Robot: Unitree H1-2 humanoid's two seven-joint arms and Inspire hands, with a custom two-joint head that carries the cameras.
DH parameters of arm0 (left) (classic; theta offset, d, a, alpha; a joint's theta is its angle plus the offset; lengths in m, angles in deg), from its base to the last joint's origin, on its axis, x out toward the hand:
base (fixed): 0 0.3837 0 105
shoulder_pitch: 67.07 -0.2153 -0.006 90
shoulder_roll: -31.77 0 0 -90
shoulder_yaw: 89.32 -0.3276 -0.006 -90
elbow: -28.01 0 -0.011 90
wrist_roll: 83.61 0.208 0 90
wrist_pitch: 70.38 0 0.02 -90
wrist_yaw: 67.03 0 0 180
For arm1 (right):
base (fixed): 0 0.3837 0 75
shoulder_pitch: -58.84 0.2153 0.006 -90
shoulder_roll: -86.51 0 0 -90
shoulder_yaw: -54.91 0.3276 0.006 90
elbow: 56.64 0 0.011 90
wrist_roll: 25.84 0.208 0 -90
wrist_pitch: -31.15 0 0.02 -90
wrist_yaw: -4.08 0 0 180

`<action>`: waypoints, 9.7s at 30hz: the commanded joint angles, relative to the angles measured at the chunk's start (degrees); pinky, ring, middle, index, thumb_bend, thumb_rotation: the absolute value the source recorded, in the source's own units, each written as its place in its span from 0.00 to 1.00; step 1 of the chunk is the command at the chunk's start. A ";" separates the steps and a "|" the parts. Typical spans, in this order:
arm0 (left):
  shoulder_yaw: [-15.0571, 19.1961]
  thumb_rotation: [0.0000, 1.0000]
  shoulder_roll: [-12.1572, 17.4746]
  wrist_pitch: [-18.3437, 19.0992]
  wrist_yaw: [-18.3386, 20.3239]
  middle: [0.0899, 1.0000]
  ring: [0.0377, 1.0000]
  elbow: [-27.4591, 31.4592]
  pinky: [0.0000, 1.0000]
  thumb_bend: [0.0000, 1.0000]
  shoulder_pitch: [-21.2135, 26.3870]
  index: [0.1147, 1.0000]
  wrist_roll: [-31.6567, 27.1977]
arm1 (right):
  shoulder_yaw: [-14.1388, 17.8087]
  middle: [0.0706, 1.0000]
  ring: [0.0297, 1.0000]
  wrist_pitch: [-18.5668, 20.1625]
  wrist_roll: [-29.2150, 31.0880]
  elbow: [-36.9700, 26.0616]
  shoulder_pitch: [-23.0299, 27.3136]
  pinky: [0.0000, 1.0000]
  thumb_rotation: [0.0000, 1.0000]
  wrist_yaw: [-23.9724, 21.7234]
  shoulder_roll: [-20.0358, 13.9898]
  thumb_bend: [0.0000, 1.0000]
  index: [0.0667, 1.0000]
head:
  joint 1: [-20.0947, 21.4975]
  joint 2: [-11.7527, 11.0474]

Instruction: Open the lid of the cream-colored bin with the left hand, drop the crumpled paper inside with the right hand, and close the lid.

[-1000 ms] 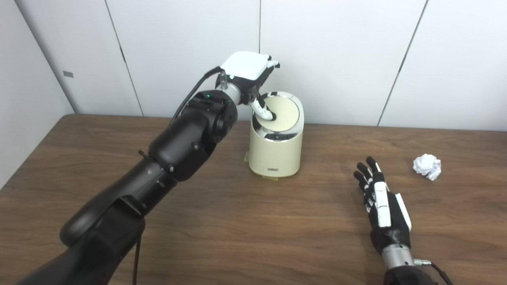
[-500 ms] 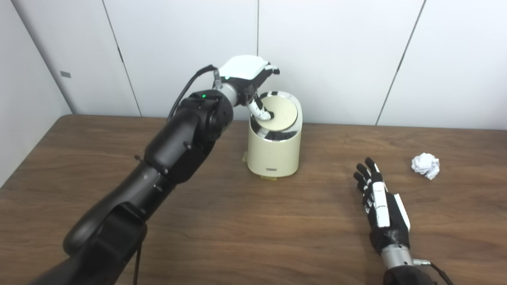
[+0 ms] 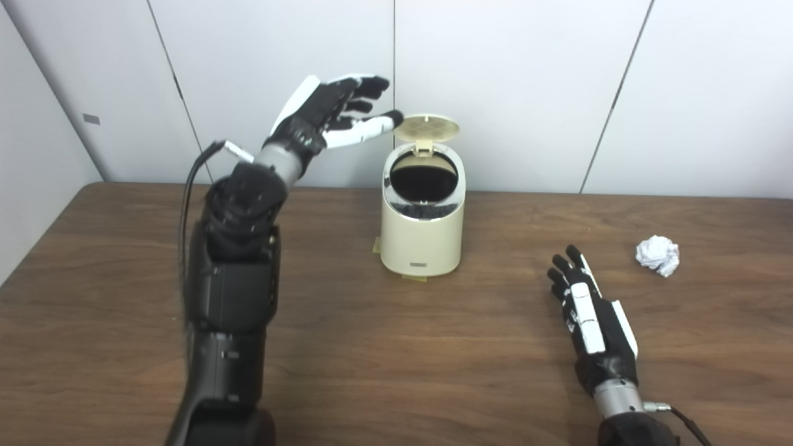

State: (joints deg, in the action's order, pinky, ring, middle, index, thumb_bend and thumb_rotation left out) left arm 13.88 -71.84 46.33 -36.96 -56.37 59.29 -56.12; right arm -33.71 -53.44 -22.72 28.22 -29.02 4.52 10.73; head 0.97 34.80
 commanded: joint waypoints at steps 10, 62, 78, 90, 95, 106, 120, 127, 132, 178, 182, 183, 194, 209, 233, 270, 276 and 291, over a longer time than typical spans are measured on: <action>4.08 0.52 -2.37 0.03 -5.81 0.85 0.86 9.44 0.84 0.39 -11.97 0.87 -11.18 | -0.21 0.91 0.89 2.52 -3.17 -6.35 3.47 0.83 0.60 -0.42 -3.29 0.51 0.95 | 0.23 0.89; -7.33 0.76 7.56 -7.91 -22.31 0.94 0.96 15.60 0.98 0.41 -32.50 0.95 -26.72 | -8.81 0.84 0.85 18.64 -53.32 19.16 31.22 0.69 0.11 -13.73 -32.65 0.92 0.74 | 21.97 3.73; -7.38 0.75 6.88 -5.71 -22.94 0.95 0.96 17.89 0.97 0.42 -31.57 0.95 -29.79 | -9.32 0.58 0.58 16.82 -47.94 25.17 33.50 0.48 0.10 -10.64 -32.70 0.91 0.70 | 22.54 4.70; -7.45 0.90 6.73 -4.84 -23.24 0.96 0.95 19.21 0.96 0.54 -31.57 0.96 -31.24 | -10.22 0.66 0.62 17.95 -44.73 24.32 32.50 0.58 0.06 -12.61 -33.80 0.88 0.65 | 22.07 5.30; -7.37 0.97 6.76 -2.89 -23.43 0.96 0.95 20.87 0.95 0.54 -31.51 0.96 -31.94 | -11.57 0.66 0.62 18.58 -44.80 24.03 32.57 0.60 0.09 -14.15 -34.54 0.87 0.65 | 21.90 5.53; -7.39 1.00 6.44 -2.11 -23.93 0.96 0.96 21.99 0.95 0.55 -31.36 0.95 -32.08 | -12.81 0.68 0.64 21.00 -45.47 20.89 32.18 0.58 0.11 -16.68 -34.42 0.86 0.65 | 21.80 5.95; -7.34 1.00 6.21 -2.07 -24.44 0.96 0.96 22.71 0.95 0.56 -31.74 0.94 -32.28 | -12.52 0.49 0.40 20.94 -45.96 21.04 30.75 0.42 0.00 -13.90 -33.19 0.53 0.47 | 21.07 6.73; -7.23 1.00 5.67 -2.51 -24.66 0.94 0.94 22.92 0.93 0.57 -31.72 0.93 -32.61 | -12.71 0.45 0.36 19.55 -45.06 22.75 30.27 0.37 0.00 -12.55 -33.61 0.52 0.49 | 21.07 6.76; -6.73 1.00 5.03 -2.82 -25.12 0.94 0.94 22.46 0.95 0.57 -31.32 0.92 -33.29 | -12.49 0.45 0.37 18.88 -44.80 23.36 30.45 0.39 0.00 -11.28 -33.63 0.52 0.48 | 20.73 6.45; -14.08 0.91 0.28 -12.96 -27.96 0.91 0.91 13.93 0.90 0.53 -35.61 0.91 -26.40 | -15.40 0.47 0.37 -6.74 -44.76 0.82 37.59 0.32 0.00 1.23 -12.28 0.50 0.49 | -2.14 -0.79; -14.26 0.89 -0.14 -12.77 -28.01 0.91 0.92 13.51 0.93 0.55 -35.87 0.90 -26.50 | -15.59 0.47 0.38 -7.05 -44.69 2.47 37.94 0.32 0.00 1.55 -9.76 0.49 0.49 | -2.38 -1.07; -14.32 0.89 -0.28 -12.67 -28.06 0.91 0.92 13.52 0.94 0.55 -35.94 0.91 -26.49 | -15.61 0.47 0.38 -6.67 -44.55 2.76 37.99 0.32 0.00 1.40 -9.03 0.50 0.49 | -2.39 -1.13; -14.46 0.86 -0.86 -14.19 -28.71 0.90 0.91 13.12 0.90 0.56 -36.36 0.89 -26.37 | -15.91 0.48 0.38 -9.83 -45.20 12.78 39.96 0.30 0.00 6.11 -6.15 0.49 0.50 | -2.52 -1.24; -14.33 0.87 -1.23 -14.38 -29.16 0.90 0.90 14.10 0.86 0.57 -36.35 0.89 -26.40 | -17.26 0.47 0.38 -10.94 -45.36 20.05 41.23 0.31 0.00 10.16 -5.19 0.49 0.50 | -2.24 -0.52; -14.92 0.83 -0.94 -13.43 -29.23 0.91 0.90 14.80 0.88 0.55 -36.39 0.91 -26.73 | -18.76 0.48 0.39 -4.92 -45.36 18.70 41.46 0.41 0.00 5.18 -4.95 0.52 0.49 | -1.70 -0.30; -14.98 0.83 -0.66 -14.30 -29.04 0.91 0.91 14.24 0.89 0.55 -35.81 0.91 -26.72 | -19.14 0.63 0.58 -4.91 -46.83 18.35 41.16 0.52 0.14 5.75 -6.50 0.52 0.46 | -1.19 -0.32; -14.96 0.82 -0.81 -14.37 -29.13 0.90 0.90 14.37 0.87 0.55 -35.76 0.90 -26.80 | -18.02 0.45 0.37 -7.67 -45.01 17.74 40.51 0.36 0.00 8.42 -6.18 0.51 0.51 | -1.19 -0.32; -13.13 0.79 -0.48 -13.33 -29.58 0.90 0.90 10.42 0.88 0.52 -32.85 0.90 -27.70 | -13.02 0.47 0.37 -8.66 -41.64 12.13 36.13 0.34 0.00 9.67 -8.20 0.50 0.47 | -1.22 -1.09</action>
State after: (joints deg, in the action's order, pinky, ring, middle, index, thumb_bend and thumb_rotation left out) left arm 0.42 -72.54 33.98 -66.50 -46.28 23.80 -83.44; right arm -48.23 -61.13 -65.14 42.35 5.77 12.73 3.69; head -0.17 33.66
